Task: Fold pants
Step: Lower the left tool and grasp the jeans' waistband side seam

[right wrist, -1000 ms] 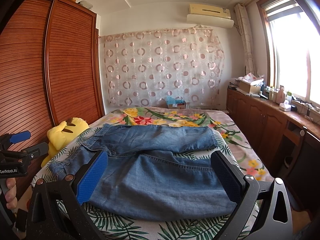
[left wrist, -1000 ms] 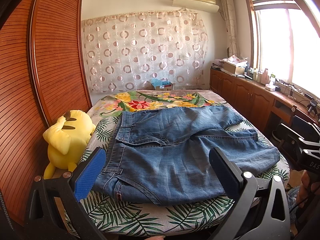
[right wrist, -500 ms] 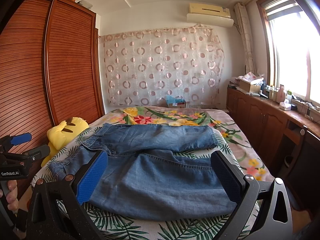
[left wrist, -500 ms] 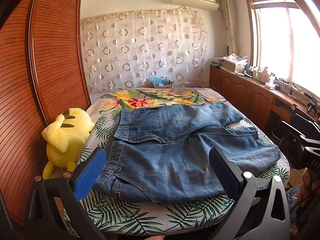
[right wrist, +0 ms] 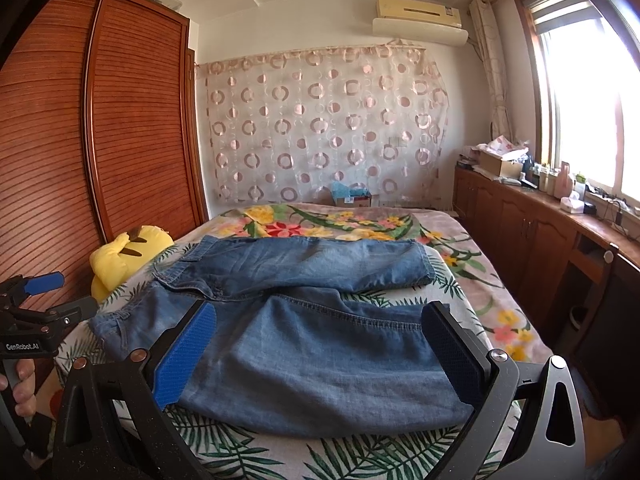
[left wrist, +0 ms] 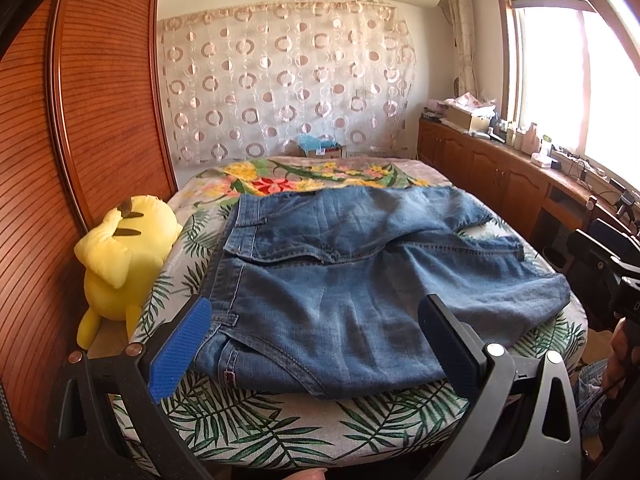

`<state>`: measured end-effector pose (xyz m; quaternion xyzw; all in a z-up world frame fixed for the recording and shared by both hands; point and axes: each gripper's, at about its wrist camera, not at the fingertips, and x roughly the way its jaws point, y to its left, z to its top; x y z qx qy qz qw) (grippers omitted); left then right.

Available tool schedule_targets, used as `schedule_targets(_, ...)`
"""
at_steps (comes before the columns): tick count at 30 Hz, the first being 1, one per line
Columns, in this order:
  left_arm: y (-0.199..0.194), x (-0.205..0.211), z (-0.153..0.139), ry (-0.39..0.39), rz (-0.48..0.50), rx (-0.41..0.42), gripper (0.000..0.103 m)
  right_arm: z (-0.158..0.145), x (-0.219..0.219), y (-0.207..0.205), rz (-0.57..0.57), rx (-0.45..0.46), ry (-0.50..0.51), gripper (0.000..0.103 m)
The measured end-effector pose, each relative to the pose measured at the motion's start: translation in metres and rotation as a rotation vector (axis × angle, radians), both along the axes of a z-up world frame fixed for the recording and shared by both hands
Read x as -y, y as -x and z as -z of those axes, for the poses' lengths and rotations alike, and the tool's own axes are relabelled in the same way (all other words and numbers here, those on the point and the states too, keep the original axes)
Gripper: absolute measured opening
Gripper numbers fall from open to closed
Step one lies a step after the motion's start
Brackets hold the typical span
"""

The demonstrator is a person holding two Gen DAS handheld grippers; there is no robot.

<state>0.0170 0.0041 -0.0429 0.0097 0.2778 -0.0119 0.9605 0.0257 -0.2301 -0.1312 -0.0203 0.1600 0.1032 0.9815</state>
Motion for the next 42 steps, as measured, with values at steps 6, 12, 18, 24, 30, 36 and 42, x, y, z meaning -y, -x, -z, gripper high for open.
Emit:
schedule_targets(6,-0.011,-0.013,0.015,0.011,-0.010,-0.046,0.103,0.007,0.005,-0.012,0.005,-0.030,0.022,0.102)
schedule_targets(12,-0.016,-0.025,0.024,0.013,-0.013,-0.063,0.103,0.006,0.003,-0.018,0.011,-0.043,0.043,0.101)
schedule_targets(18,-0.028,-0.049,0.043,0.013,-0.037,-0.100,0.103,0.015,0.006,-0.031,-0.002,-0.090,0.048,0.095)
schedule_targets(24,-0.042,-0.081,0.060,0.008,-0.080,-0.142,0.103,0.017,0.006,-0.035,-0.034,-0.129,0.062,0.090)
schedule_targets(30,-0.057,-0.117,0.077,0.048,-0.116,-0.205,0.103,0.017,0.014,-0.037,-0.028,-0.151,0.090,0.090)
schedule_targets(36,-0.068,-0.133,0.086,0.063,-0.105,-0.244,0.099,0.015,0.020,-0.036,-0.017,-0.178,0.085,0.090)
schedule_targets(42,-0.073,-0.146,0.088,0.114,-0.083,-0.259,0.080,0.013,0.021,-0.037,-0.012,-0.181,0.075,0.090)
